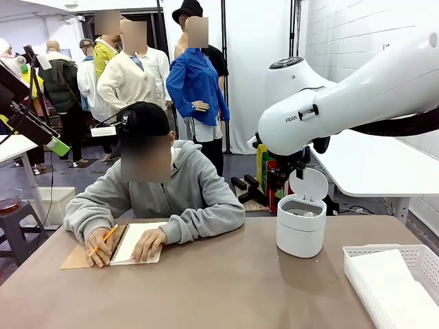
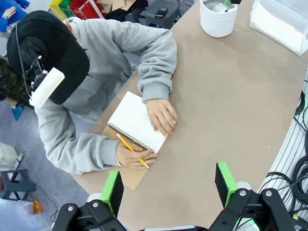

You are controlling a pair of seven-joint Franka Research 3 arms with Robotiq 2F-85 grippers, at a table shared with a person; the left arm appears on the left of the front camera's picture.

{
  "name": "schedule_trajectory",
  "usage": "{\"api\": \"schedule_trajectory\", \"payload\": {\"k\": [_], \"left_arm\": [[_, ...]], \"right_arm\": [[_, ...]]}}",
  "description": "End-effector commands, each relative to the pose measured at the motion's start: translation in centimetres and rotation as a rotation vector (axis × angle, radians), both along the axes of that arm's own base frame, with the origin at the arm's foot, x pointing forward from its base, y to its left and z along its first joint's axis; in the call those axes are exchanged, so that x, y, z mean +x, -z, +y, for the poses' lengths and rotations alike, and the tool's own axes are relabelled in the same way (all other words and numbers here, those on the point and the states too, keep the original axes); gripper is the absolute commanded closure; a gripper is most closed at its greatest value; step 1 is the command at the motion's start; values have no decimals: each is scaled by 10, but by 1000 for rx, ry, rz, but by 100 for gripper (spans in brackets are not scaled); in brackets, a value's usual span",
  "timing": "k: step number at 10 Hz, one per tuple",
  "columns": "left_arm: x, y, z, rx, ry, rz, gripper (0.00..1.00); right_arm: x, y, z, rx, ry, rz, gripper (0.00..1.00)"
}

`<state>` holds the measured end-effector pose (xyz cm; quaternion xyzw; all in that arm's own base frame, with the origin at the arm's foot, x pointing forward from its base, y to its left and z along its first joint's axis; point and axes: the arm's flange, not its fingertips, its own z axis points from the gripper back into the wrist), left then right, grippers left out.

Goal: Sort the paper based on its condition.
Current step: If a person hands you a paper, place it in the Organizing basket , and if it's crumpled, put it in the Trash can.

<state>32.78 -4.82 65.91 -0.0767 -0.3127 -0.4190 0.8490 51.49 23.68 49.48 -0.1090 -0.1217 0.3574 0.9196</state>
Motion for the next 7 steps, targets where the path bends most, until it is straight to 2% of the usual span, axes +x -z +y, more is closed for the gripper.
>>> {"api": "schedule_trajectory", "payload": {"k": [1, 3, 4, 5, 7], "left_arm": [[0, 0, 0, 1, -1, 0, 0], [0, 0, 0, 1, -1, 0, 0], [0, 0, 0, 1, -1, 0, 0], [0, 0, 0, 1, -1, 0, 0], [0, 0, 0, 1, -1, 0, 0]], "right_arm": [[-26, -5, 16, 161, -124, 33, 0], [-44, -26, 29, 263, -217, 40, 0], [-56, -34, 37, 316, -269, 18, 0], [-62, -46, 44, 403, -341, 43, 0], [-75, -68, 62, 503, -345, 93, 0]]}}
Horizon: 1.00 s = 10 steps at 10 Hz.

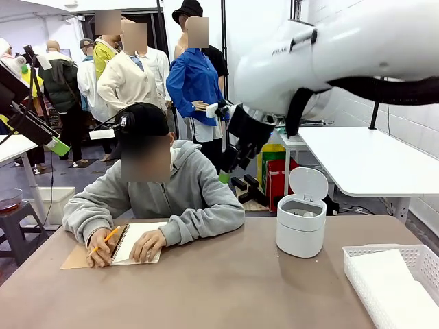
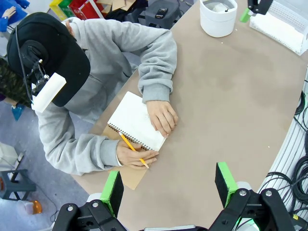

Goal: Sort the paper based on its condition.
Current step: If a person hands you a paper, place it in the Organizing basket , and if it's crumpled, put it in the Trash can.

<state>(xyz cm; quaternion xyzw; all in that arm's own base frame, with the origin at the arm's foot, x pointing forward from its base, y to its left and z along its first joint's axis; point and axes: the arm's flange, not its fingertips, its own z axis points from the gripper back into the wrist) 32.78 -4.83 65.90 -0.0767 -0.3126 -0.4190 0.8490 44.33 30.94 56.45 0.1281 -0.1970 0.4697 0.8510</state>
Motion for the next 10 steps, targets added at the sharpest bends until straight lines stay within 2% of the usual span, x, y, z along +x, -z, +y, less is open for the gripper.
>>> {"api": "schedule_trajectory", "payload": {"k": [1, 4, 5, 6, 8, 10], "left_arm": [[0, 0, 0, 1, -1, 0, 0], [0, 0, 0, 1, -1, 0, 0], [0, 0, 0, 1, -1, 0, 0], [0, 0, 0, 1, -1, 0, 0], [0, 0, 0, 1, -1, 0, 0], [0, 0, 0, 1, -1, 0, 0]], "right_arm": [[-3, -10, -6, 66, -38, 68, 0], [-11, -48, 11, 144, -42, 39, 0], [-13, -55, 17, 130, -1, 62, 0], [-12, -63, 21, 112, 27, 51, 0], [-19, -84, 29, 163, 2, 32, 0], [-16, -98, 33, 153, 0, 5, 0]]}}
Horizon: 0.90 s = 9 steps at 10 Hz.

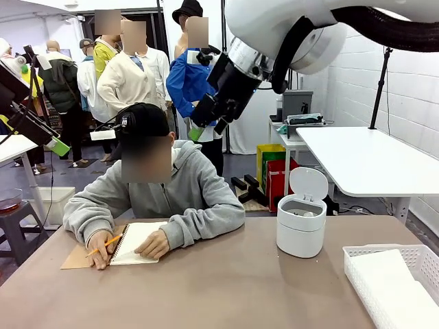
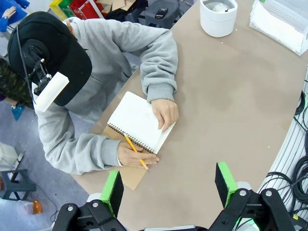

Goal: Sort the paper based on its condition.
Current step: If a person hands you a paper, place it in the Organizing basket , and if it's crumpled, put it in the Trash can.

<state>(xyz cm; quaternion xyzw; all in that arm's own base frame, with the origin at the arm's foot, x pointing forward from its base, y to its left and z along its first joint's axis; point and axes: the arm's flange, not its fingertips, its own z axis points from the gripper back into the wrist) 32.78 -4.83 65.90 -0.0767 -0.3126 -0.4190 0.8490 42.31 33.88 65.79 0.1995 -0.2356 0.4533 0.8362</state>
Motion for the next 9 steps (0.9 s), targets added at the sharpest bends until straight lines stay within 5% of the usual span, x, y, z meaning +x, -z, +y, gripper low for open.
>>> {"api": "schedule_trajectory", "payload": {"k": [1, 9], "left_arm": [[0, 0, 0, 1, -1, 0, 0], [0, 0, 0, 1, -1, 0, 0]], "right_arm": [[6, -9, 8, -27, 6, -3, 0], [3, -12, 6, -7, -7, -24, 0]]}}
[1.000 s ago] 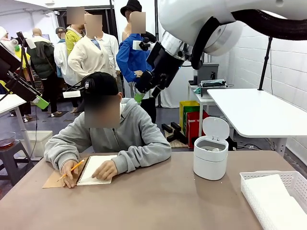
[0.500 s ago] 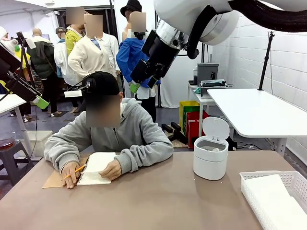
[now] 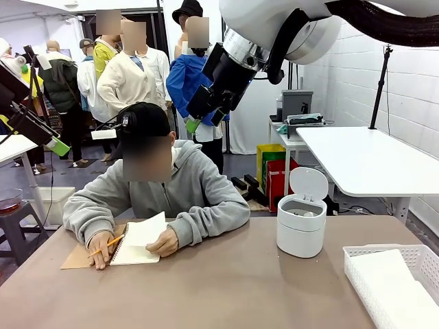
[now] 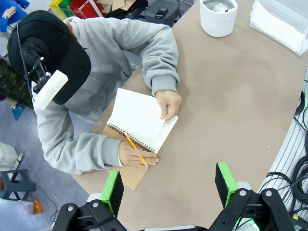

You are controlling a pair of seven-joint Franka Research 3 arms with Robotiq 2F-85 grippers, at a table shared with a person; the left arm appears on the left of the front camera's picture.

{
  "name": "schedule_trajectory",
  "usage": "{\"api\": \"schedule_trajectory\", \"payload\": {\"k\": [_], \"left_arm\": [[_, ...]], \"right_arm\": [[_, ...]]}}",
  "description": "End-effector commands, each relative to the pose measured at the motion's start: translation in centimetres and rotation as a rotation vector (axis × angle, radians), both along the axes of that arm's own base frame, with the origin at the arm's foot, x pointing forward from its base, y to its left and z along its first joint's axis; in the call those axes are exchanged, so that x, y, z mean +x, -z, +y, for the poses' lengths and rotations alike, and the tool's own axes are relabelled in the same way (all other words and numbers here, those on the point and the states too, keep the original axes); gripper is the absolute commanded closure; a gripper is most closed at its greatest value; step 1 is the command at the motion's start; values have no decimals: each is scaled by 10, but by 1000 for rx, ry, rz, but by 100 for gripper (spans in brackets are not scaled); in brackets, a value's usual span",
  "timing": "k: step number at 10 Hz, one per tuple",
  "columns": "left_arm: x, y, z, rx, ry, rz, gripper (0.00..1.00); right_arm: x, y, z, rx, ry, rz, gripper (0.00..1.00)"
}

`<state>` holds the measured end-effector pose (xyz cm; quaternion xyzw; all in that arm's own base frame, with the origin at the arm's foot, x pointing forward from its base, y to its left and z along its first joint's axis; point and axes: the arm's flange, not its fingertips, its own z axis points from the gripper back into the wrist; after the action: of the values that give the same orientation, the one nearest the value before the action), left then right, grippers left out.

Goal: Sort the paper based on its condition.
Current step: If a person hands you a paper, place it in the Organizing basket , and if it's crumpled, put it in the Trash can.

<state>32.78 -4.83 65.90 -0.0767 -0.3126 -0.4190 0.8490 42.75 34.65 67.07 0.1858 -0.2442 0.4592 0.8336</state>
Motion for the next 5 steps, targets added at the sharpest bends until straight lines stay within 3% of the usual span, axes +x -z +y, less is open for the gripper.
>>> {"api": "schedule_trajectory", "payload": {"k": [1, 5], "left_arm": [[0, 0, 0, 1, -1, 0, 0], [0, 0, 0, 1, -1, 0, 0]], "right_arm": [[-1, 0, -1, 10, -5, 6, 0], [-1, 0, -1, 10, -5, 6, 0]]}}
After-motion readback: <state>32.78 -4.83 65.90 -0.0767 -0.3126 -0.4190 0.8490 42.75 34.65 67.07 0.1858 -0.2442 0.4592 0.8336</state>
